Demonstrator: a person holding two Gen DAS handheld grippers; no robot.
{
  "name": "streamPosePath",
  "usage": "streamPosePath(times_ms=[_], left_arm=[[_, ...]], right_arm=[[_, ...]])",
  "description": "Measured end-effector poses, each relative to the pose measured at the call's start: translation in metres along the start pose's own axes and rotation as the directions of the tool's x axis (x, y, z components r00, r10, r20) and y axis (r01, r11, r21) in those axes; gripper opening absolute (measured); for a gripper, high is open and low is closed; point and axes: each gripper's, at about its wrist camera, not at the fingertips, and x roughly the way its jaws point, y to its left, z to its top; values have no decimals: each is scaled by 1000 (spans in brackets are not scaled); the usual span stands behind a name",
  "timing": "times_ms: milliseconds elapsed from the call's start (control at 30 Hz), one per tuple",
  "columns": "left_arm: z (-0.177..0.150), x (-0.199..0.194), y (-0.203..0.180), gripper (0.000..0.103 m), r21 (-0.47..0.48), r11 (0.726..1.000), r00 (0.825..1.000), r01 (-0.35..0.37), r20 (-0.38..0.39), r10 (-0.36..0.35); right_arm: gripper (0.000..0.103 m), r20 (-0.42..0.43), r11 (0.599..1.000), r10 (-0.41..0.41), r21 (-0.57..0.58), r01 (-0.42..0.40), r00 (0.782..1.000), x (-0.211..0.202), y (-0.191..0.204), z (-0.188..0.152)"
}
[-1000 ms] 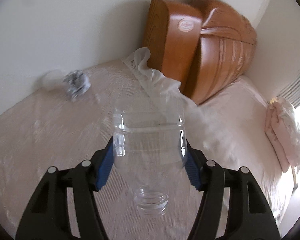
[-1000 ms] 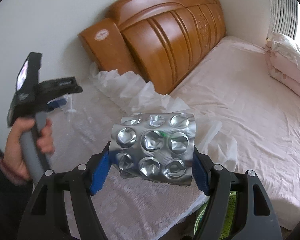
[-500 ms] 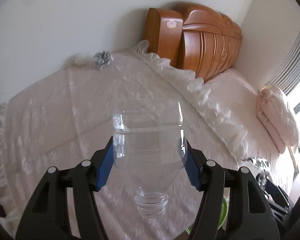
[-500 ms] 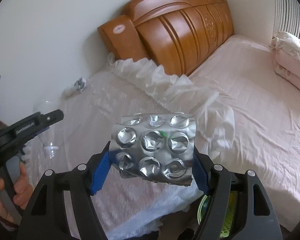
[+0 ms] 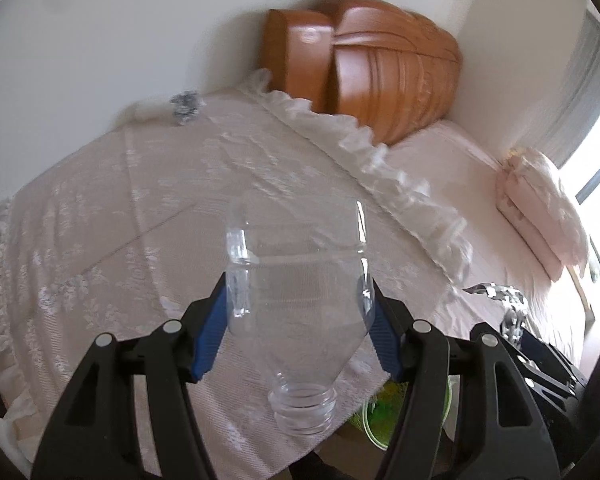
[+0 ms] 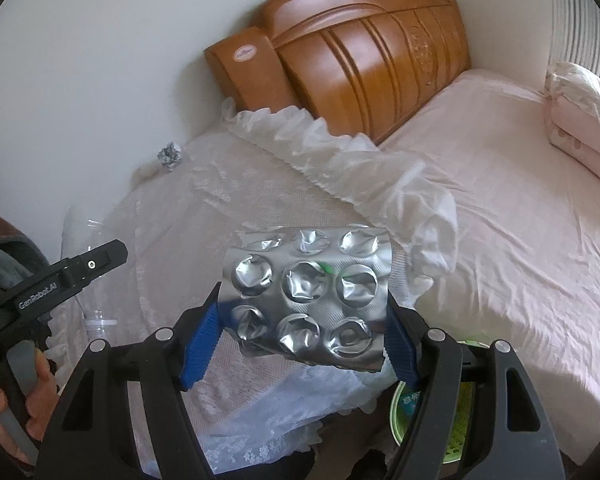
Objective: Collect trash
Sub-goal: 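Carry the bottle and blister pack to the wastebasket and open both tools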
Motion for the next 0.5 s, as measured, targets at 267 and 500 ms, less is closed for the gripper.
streamPosePath(times_ms=[267, 500], left_arm=[[-20, 7, -61, 61, 140, 983, 993, 115, -53, -108], [-45, 6, -117, 61, 281, 936, 975, 214, -117, -188]], right_arm=[[72, -94, 970, -179, 152, 191, 979, -7, -86, -53], [72, -213, 914, -247, 274, 300, 945, 13, -152, -106]])
